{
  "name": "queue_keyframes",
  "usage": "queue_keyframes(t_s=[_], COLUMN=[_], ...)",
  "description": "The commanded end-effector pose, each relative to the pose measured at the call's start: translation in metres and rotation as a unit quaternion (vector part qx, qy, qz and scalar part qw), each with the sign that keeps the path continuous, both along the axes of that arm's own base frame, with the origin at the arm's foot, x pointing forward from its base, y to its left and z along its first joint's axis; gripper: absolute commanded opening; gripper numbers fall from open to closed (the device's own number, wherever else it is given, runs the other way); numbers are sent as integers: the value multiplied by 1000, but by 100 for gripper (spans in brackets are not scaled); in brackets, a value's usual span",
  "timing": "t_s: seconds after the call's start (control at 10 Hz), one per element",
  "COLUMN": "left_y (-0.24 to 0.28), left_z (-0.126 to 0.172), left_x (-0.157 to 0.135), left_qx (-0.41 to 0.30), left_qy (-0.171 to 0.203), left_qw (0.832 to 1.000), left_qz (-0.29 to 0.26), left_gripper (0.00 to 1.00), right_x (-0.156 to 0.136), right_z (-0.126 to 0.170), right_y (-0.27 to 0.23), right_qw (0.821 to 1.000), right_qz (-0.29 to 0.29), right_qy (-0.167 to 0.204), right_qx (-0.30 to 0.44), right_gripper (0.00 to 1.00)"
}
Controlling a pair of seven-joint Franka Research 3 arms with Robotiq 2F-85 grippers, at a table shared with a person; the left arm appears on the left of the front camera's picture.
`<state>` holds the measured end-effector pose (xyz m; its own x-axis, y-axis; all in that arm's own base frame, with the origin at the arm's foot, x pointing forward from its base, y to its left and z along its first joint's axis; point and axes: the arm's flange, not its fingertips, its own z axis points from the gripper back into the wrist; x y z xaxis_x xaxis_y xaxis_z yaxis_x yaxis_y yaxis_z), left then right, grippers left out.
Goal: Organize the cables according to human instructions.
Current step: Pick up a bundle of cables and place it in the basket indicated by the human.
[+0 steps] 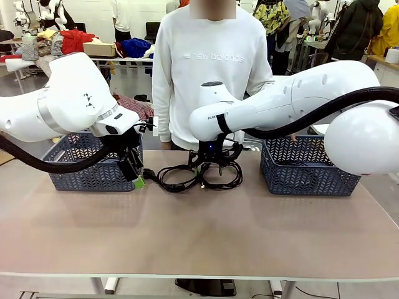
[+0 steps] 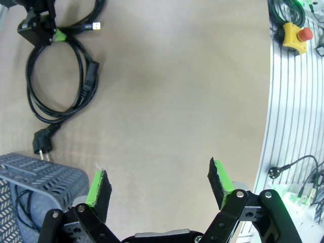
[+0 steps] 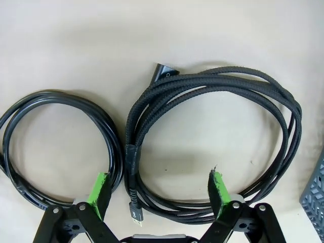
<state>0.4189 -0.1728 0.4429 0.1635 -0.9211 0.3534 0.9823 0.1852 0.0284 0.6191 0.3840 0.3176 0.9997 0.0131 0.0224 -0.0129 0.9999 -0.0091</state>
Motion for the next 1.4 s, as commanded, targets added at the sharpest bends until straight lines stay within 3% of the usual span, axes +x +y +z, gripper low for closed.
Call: queue_keyframes(t_s=[0.0,0.1,0.2,0.3,0.4,0.5,0.6,0.7,0.8,0.9,1.1,1.3], left_y=[1,1,1,1,1,1,1,1,1,1,1,1], left_z=[0,0,0,0,0,0,0,0,0,0,0,0], left_x=[-1,-1,-1,-1,-1,-1,-1,-1,-1,-1,-1,-1], left_qx=[-1,-1,-1,-1,-1,-1,-1,-1,-1,-1,-1,-1], left_qy=[1,1,1,1,1,1,1,1,1,1,1,1], left_qw=[1000,1000,1000,1000,1000,1000,1000,1000,1000,1000,1000,1000], left_qz=[5,5,5,5,5,5,5,5,5,5,5,5], left_gripper=[100,100,100,100,100,100,100,100,100,100,100,100], right_x=[5,5,6,6,6,5,6,6,6,6,6,5], right_z=[3,3,3,3,2,0,-3,-7,-11,-12,-12,-13], right_y=[3,3,3,4,6,9,12,14,16,15,14,10], right_qw=[1000,1000,1000,1000,1000,1000,1000,1000,1000,1000,1000,999], right_qz=[-21,-22,-22,-20,-16,-11,-5,-4,-1,-3,-5,-15], right_qy=[8,8,8,6,6,9,13,17,22,23,22,24], right_qx=[-5,-6,-5,-5,-3,0,8,11,15,16,20,20], right_gripper=[96,82,77,63,59,44,40,26,21,7,0,0])
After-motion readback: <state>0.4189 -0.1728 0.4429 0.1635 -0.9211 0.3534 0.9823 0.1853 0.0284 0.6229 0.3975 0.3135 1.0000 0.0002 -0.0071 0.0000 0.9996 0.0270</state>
